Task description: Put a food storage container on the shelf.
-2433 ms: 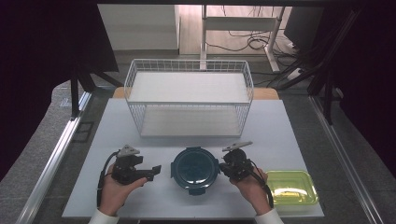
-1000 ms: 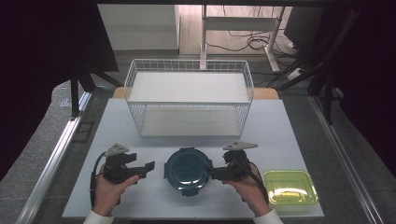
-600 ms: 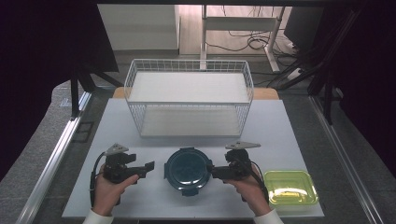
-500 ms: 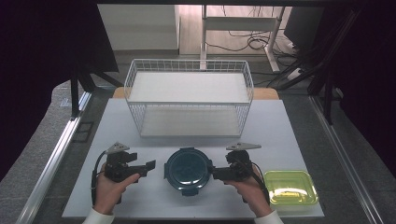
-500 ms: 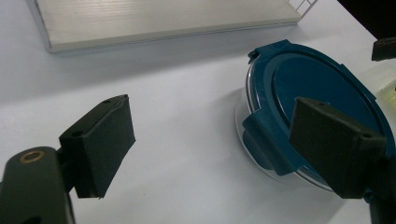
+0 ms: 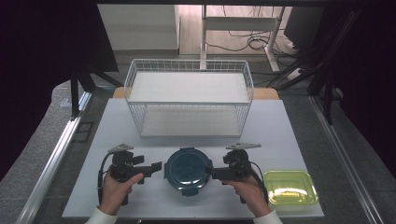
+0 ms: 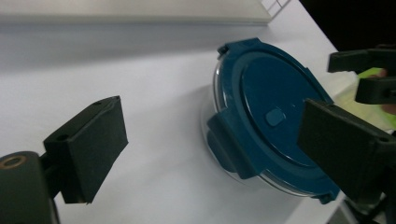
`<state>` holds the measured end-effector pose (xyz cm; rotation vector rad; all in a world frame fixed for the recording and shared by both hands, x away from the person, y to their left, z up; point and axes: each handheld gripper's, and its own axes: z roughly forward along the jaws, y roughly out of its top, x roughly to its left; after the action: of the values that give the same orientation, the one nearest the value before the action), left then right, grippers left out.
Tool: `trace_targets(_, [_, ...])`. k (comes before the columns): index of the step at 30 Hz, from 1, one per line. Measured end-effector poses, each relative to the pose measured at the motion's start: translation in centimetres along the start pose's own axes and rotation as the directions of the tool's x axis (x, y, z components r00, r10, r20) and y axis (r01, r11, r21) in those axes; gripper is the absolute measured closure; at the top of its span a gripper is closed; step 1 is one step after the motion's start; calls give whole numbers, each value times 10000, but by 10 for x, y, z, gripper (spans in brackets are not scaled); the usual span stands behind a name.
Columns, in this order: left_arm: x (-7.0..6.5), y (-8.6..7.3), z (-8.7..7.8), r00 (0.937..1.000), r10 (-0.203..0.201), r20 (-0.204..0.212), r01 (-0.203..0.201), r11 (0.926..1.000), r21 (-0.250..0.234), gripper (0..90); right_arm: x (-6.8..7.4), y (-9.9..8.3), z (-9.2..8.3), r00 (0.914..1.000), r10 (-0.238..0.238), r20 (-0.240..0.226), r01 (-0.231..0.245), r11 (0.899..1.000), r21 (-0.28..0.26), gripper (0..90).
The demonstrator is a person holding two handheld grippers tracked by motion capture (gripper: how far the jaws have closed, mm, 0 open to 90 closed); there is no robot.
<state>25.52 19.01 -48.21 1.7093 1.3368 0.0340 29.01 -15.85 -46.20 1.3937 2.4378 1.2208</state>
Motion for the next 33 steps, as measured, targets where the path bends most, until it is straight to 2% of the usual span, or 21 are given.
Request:
trace_targets(2, [1,-2,4,9998,-126,147,123,9998,165,77,-1,1,2,9999,78,-123,-77,10000,40,128])
trace_targets(8, [2,-6,8,9975,-514,475,502,9984,270,73,-4,5,10,9957,548,-745,-542,9985,94,130])
trace_targets(14, [4,-6,12,9904,-1022,932,1002,9946,267,78,-4,5,19,9932,747,-890,-722,9969,314,128])
trace_targets(16, [3,-6,14,9858,-1214,1157,1197,9926,220,82,-5,4,21,9929,800,-882,-771,9964,358,126])
trace_targets(21, [-3,-6,31,9839,-1185,1340,1112,9920,603,88,-9,4,27,9876,1081,-1142,-1029,9934,510,121])
trace_targets(23, [-5,-7,36,9835,-1165,1386,1068,9914,755,89,-11,3,31,9865,1207,-1111,-1146,9916,599,118])
trace_targets(26, [-8,-8,45,9845,-1167,1306,1046,9899,954,100,-14,0,34,9815,1492,-1203,-1415,9874,703,115])
trace_targets(31, [-5,-10,54,9775,-1461,1519,1277,9839,1247,104,-15,-1,38,9741,1778,-1395,-1670,9822,861,104])
trace_targets(33, [-5,-9,57,9761,-1461,1609,1254,9832,1323,113,-16,-1,40,9709,1871,-1494,-1743,9802,944,103])
